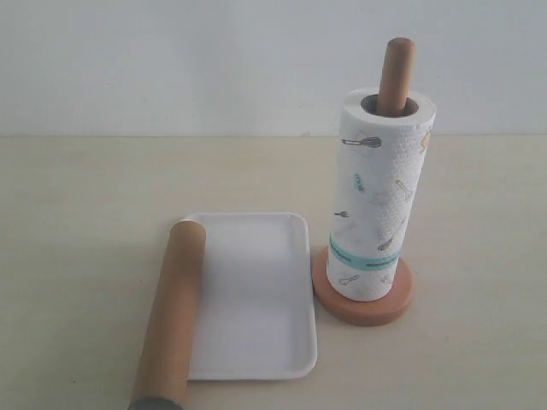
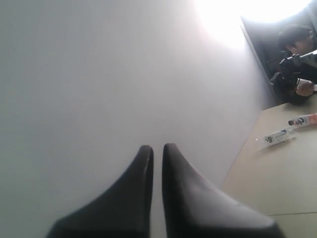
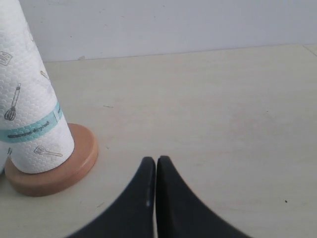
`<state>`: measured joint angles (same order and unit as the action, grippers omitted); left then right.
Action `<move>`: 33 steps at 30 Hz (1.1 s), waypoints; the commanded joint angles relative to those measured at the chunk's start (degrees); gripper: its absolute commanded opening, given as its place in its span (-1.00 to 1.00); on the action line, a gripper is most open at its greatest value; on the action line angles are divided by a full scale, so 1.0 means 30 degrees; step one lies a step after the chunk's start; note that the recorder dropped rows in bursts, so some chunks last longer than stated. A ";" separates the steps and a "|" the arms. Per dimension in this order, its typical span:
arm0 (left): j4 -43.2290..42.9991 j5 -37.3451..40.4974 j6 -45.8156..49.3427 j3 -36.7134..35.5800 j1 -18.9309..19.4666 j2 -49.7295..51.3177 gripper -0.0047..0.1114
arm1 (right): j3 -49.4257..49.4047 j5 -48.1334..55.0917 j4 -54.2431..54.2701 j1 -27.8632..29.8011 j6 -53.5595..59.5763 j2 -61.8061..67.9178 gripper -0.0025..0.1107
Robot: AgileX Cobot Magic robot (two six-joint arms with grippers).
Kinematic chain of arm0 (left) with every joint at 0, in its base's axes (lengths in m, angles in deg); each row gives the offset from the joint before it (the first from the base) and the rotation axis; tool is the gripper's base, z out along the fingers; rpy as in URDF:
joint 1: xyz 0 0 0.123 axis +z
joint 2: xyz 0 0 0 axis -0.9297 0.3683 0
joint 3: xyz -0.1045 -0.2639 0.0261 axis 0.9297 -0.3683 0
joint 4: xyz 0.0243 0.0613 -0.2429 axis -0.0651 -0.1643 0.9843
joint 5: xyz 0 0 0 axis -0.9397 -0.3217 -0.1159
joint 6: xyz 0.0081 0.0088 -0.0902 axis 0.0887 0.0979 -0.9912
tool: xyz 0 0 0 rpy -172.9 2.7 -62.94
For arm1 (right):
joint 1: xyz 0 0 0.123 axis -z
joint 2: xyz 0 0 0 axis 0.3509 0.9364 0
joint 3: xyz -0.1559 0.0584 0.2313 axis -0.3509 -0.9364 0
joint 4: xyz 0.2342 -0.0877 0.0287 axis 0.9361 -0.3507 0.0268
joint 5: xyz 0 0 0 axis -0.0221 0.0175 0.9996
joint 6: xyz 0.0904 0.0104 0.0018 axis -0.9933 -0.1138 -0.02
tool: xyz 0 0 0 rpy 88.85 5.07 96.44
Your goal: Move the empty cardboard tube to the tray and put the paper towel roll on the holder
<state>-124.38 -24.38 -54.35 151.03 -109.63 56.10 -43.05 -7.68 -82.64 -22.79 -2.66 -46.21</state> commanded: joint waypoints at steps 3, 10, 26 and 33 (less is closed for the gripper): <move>0.0027 0.3013 -0.1523 -0.1876 0.0031 -0.1401 -0.81 | 0.0014 -0.0148 -0.0016 0.0129 0.0030 -0.0085 -0.96; 0.3706 0.7584 -0.3136 -0.7063 0.2455 -0.3363 -0.81 | 0.0014 -0.0148 -0.0016 0.0129 0.0030 -0.0085 -0.96; 0.4034 0.8155 -0.8144 -1.4874 1.0116 -1.7860 -0.81 | 0.0014 -0.0184 -0.0016 0.0129 0.0036 -0.0085 -0.96; 0.6062 0.8777 -1.2866 -1.4824 1.0116 -1.7860 -0.81 | 0.0014 -0.0239 -0.0016 0.0129 0.0036 -0.0085 -0.96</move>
<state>-110.33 0.58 -87.21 106.86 -79.49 2.85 -43.05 -7.82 -82.52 -22.79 -2.66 -46.21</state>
